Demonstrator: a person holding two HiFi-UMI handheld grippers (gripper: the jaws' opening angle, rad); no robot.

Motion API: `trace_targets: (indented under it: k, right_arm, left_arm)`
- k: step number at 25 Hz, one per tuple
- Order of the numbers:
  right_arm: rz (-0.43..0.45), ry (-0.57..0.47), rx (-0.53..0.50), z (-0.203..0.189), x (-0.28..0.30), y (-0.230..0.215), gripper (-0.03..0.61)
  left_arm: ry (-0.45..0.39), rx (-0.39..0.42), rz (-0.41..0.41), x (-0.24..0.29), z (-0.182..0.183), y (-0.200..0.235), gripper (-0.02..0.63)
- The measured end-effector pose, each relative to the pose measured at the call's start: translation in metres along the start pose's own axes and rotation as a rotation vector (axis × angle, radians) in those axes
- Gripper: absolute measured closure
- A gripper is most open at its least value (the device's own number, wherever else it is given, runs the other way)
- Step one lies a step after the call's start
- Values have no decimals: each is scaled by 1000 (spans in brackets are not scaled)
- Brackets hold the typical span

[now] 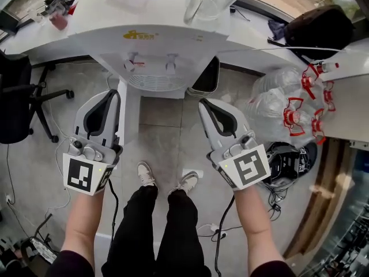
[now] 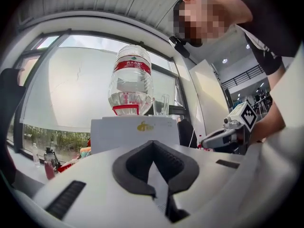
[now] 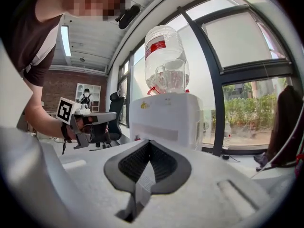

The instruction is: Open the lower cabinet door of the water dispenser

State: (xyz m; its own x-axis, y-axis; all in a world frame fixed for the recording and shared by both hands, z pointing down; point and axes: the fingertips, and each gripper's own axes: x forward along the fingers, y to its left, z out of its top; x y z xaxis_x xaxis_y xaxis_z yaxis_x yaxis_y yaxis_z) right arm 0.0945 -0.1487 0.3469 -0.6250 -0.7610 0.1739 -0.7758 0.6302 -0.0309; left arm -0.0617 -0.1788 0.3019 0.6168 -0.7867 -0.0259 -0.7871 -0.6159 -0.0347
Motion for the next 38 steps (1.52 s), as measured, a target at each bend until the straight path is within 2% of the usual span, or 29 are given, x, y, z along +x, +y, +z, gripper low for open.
trace_targets:
  k: [4,6,15,24,28,30,38]
  right_arm:
    - [-48,5,3,41,-13,8,574]
    - [-71,-13,39,60,-18,6,574]
    - [-104,17,68,121,-60,-16,575]
    - [-177,27,114,174,-106,-23,575]
    - [-225,10,150,205,-132,-27,574]
    - [-258,-16,178,221,-139,-32,574]
    - [-271,-76,123,289,-166,-26,575]
  left_arm:
    - [22,-37,-1,-2,31,-4,606]
    - [42,-44,-4,-1,43,-6,606]
    - [33,13,-17,27,112,-29,606]
    - [38,-61,-35,27,174,-56,606]
    - [65,-37,-38,18,210,-68,606]
    - [54,-34,-35,17,235,-70,606]
    - [-16,-8,-15,-7,319,-72,606]
